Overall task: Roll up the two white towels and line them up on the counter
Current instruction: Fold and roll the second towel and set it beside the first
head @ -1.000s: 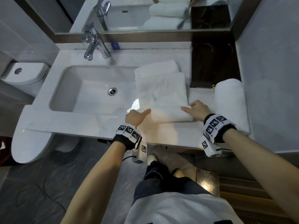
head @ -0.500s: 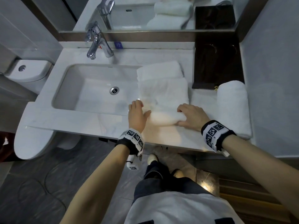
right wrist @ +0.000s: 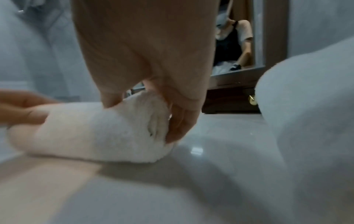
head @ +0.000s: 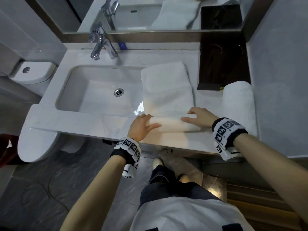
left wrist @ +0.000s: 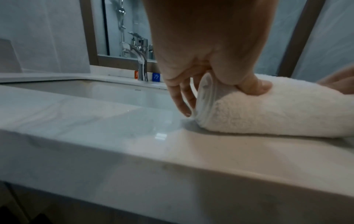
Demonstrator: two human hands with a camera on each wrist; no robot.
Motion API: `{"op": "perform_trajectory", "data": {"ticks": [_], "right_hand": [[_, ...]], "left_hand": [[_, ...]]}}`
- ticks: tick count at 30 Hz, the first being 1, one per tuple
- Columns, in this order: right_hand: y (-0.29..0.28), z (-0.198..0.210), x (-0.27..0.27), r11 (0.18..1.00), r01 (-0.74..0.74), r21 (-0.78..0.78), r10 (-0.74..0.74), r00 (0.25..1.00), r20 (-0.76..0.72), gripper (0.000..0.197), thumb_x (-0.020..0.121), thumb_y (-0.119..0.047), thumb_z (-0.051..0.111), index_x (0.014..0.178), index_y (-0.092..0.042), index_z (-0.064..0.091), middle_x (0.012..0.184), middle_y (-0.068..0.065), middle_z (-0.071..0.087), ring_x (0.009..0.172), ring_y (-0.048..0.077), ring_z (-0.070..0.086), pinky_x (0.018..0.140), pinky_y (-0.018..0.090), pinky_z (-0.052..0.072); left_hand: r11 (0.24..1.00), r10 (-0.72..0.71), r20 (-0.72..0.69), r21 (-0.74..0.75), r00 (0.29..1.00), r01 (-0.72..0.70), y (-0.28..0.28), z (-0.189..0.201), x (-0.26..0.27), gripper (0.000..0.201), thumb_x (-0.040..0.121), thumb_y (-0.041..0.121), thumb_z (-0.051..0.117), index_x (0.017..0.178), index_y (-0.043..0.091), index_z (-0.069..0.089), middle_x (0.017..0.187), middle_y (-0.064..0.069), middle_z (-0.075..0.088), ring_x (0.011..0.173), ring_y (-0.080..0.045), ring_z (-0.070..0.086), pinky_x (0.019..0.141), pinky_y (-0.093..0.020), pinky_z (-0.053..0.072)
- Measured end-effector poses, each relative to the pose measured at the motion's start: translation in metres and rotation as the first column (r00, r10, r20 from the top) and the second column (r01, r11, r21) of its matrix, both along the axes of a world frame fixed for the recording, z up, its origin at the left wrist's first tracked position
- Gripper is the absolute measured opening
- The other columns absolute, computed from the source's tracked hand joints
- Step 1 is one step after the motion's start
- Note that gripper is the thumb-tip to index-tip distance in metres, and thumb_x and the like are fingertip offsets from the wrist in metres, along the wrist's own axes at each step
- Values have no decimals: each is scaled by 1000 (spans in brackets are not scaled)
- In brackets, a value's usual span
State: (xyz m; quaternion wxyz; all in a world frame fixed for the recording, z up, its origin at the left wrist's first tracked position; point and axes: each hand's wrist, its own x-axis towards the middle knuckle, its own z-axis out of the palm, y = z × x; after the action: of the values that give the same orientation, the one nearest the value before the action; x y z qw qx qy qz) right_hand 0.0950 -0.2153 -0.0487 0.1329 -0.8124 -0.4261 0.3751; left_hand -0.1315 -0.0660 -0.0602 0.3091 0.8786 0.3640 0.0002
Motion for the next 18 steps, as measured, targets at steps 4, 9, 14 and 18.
{"op": "perform_trajectory", "data": {"ticks": [4,9,14,18], "right_hand": [[-6,4,-10,959,-125,256,69,974,217,32,89,-39,57,112,-16,58,115,3,54,108,21,50,85,33,42],[-8,4,-15,908,-395,142,299,847,439,64,77,-61,59,122,-14,55,119,-1,51,114,19,45,95,33,33],[-4,2,-18,924,-363,123,284,865,413,66,76,-51,66,129,-16,49,120,4,57,112,23,48,98,32,29],[-3,7,-19,955,-286,81,248,917,312,55,77,-55,57,117,-18,44,111,10,64,100,29,52,78,32,36]], "left_hand": [[997,79,-134,24,988,-77,1,6,9,54,80,62,57,108,16,54,102,-6,64,96,-26,58,71,-31,36],[986,164,-214,68,963,-152,-1,10,18,62,81,63,55,101,5,61,112,-13,56,109,-32,49,80,-36,41],[958,285,-237,30,929,-286,-3,14,22,67,82,64,54,113,4,52,118,-14,59,109,-33,55,82,-37,41],[924,375,-282,31,883,-382,-7,15,19,72,86,62,48,129,3,44,126,-17,52,115,-36,52,93,-41,40]]}}
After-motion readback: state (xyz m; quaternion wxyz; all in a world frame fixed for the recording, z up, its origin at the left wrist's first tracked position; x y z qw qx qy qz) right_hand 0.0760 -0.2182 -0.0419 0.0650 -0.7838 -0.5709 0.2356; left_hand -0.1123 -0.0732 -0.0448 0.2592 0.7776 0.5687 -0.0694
